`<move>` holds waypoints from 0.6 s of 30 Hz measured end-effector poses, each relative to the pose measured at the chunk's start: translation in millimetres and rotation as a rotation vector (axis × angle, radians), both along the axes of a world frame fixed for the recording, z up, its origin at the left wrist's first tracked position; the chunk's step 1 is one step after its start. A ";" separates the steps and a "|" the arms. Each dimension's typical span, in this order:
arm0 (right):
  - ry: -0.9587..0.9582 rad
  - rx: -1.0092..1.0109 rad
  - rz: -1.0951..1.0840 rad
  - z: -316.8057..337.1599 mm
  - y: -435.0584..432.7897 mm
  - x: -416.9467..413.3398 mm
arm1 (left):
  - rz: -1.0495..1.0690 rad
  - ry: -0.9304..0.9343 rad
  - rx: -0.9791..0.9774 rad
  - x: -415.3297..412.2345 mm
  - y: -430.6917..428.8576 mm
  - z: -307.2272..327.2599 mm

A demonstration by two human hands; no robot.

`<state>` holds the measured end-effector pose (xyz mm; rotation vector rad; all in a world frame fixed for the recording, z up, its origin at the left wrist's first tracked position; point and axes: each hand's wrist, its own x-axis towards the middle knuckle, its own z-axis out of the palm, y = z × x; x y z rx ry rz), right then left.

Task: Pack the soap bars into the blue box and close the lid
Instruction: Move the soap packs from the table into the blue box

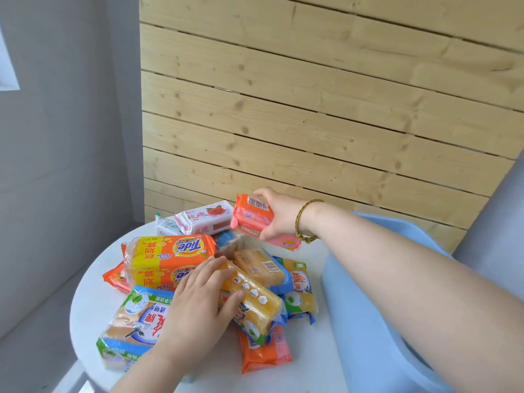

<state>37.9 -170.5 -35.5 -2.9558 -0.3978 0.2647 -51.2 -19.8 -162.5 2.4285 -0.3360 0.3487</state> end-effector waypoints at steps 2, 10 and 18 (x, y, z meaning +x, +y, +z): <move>-0.048 0.070 -0.006 14.1 -13.2 -8.9 | -0.004 -0.009 -0.010 -2.0 -1.4 3.0; -0.140 0.287 -0.095 47.0 -100.5 -58.5 | 0.055 -0.014 -0.025 -6.6 -8.8 18.4; -0.016 0.199 -0.276 25.2 -179.4 -89.6 | -0.073 -0.024 -0.288 -2.5 -62.8 51.9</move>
